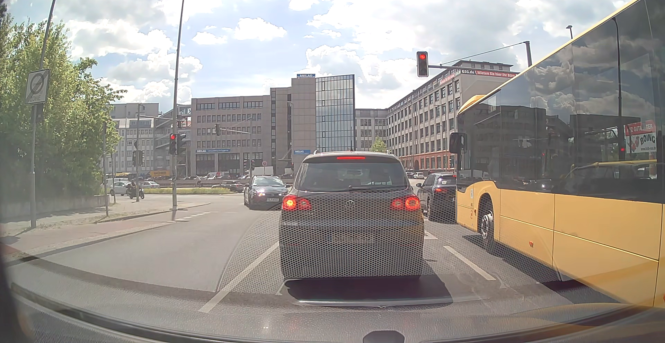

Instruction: Follow the waypoints while adhering to traffic rules and regulations

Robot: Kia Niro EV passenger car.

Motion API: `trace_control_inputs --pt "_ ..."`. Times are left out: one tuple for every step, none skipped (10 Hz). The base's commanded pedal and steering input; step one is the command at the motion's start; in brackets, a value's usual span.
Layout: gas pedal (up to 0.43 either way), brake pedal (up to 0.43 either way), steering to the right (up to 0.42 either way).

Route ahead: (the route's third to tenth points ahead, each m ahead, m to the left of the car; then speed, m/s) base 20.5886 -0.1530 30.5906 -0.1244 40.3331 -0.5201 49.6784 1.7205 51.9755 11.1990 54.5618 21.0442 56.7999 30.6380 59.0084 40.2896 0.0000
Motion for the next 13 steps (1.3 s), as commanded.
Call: trace_control_inputs --pt "0.000 0.287 -0.001" --pt "0.000 0.287 -0.001" --pt "0.000 0.287 -0.001" --pt "0.000 0.287 -0.001" --pt "0.000 0.287 -0.001" --pt "0.000 0.287 -0.001" --pt "0.000 0.287 -0.001" --pt "0.000 0.287 -0.001" --pt "0.000 0.287 -0.001" --pt "0.000 0.287 -0.001" --pt "0.000 0.287 -0.001" --pt "0.000 0.287 -0.001" --pt "0.000 0.287 -0.001"
